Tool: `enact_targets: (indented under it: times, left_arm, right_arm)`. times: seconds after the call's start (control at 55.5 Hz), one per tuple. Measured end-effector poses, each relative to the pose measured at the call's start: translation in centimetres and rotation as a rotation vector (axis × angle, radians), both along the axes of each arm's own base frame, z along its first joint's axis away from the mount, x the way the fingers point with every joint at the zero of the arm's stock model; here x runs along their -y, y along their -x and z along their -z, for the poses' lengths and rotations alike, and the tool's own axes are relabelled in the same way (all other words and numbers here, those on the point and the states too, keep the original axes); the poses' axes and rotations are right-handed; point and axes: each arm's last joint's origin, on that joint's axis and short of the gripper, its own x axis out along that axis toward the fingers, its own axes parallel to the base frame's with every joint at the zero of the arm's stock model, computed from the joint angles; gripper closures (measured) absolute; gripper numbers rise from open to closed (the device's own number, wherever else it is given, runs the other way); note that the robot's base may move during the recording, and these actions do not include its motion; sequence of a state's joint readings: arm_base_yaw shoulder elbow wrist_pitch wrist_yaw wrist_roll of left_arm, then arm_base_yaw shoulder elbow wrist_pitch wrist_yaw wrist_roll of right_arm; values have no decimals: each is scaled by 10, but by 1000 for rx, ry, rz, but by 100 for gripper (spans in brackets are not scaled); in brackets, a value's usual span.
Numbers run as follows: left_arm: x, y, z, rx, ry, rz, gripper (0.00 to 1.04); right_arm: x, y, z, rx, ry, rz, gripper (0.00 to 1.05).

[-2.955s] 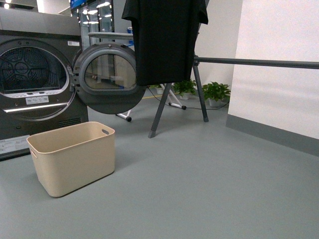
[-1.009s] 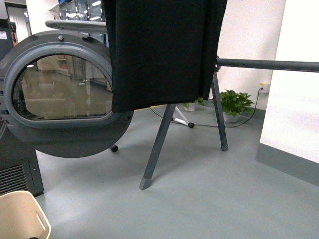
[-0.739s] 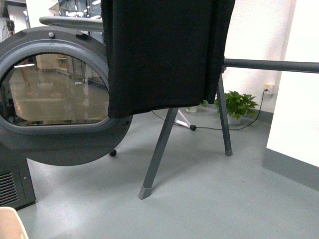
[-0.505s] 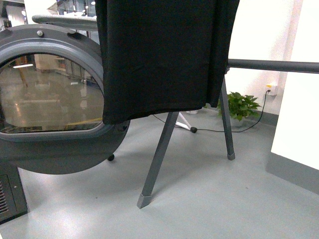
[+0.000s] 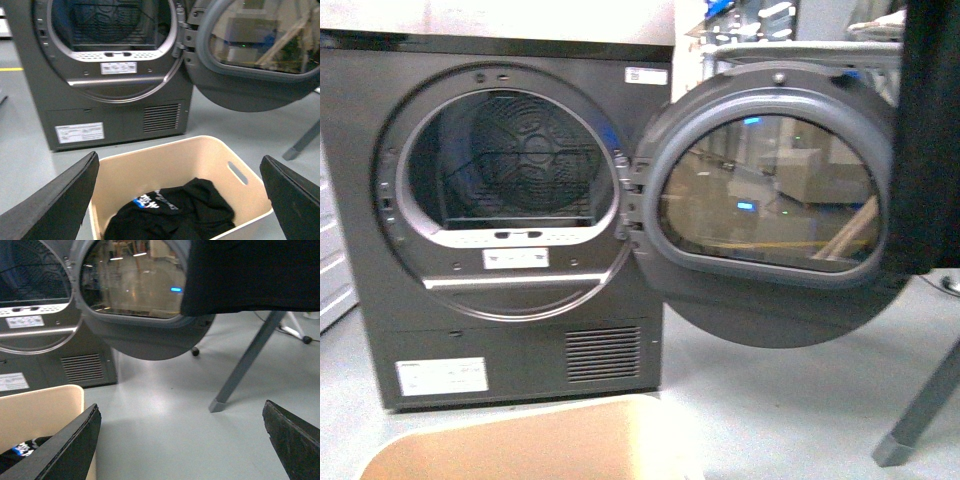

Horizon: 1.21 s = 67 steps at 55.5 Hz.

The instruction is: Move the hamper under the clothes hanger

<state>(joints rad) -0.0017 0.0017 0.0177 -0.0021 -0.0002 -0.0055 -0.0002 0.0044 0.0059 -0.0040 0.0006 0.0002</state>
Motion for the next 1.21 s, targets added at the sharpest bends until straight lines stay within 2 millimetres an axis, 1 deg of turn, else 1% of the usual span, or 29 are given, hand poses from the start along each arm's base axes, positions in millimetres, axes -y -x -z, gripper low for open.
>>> enact_targets:
  times: [0.739,0.775,0.811,0.847,0.865,0.883,0.901,0.955,0.973,1.009,1.045,1.063,1.081,1.117,1.135,1.189,1.207]
  left_arm:
    - [0,0,0,2,0,-1,7]
    - [0,0,1,-72,35,-46,7]
    - [-1,-3,0,-234,78,-122,7]
    - [-2,-11,-1,-362,98,-184,7]
    - [-2,-19,-4,-411,107,-201,7]
    - [-2,-26,-5,-432,114,-209,7]
    - [-2,-37,-9,-444,119,-212,7]
    - [-1,-66,-17,-455,112,-211,7]
    - [-1,-80,-19,-457,107,-210,7]
    - [0,-98,-19,-467,92,-203,7]
    - [1,-116,-16,-487,75,-188,7]
    - [1,-120,-16,-491,71,-182,7]
    - [2,-133,-12,-508,59,-180,7]
    - [2,-149,-6,-530,37,-170,7]
    - [2,-153,-5,-536,33,-165,7]
    - [4,-176,5,-570,12,-144,7]
    - [4,-180,7,-574,9,-145,7]
  right_arm:
    - [0,0,0,1,0,-3,8]
    - [0,0,0,1,0,-3,8]
    - [0,0,1,-41,-23,25,8]
    - [1,-1,-1,-170,-69,100,8]
    - [2,-5,-3,-259,-105,146,8]
    - [3,-9,-4,-301,-128,164,8]
    - [3,-18,-7,-347,-157,174,8]
    - [3,-38,-11,-387,-200,153,8]
    - [2,-49,-13,-398,-213,139,8]
    - [2,-63,-14,-413,-221,122,8]
    - [1,-79,-14,-428,-225,115,8]
    - [1,-82,-13,-433,-225,113,8]
    - [1,-95,-12,-449,-227,107,8]
    - [0,-108,-9,-467,-230,102,8]
    - [0,-111,-8,-472,-231,101,8]
    - [-2,-132,-2,-506,-232,93,8]
    - [-3,-135,-1,-511,-231,91,8]
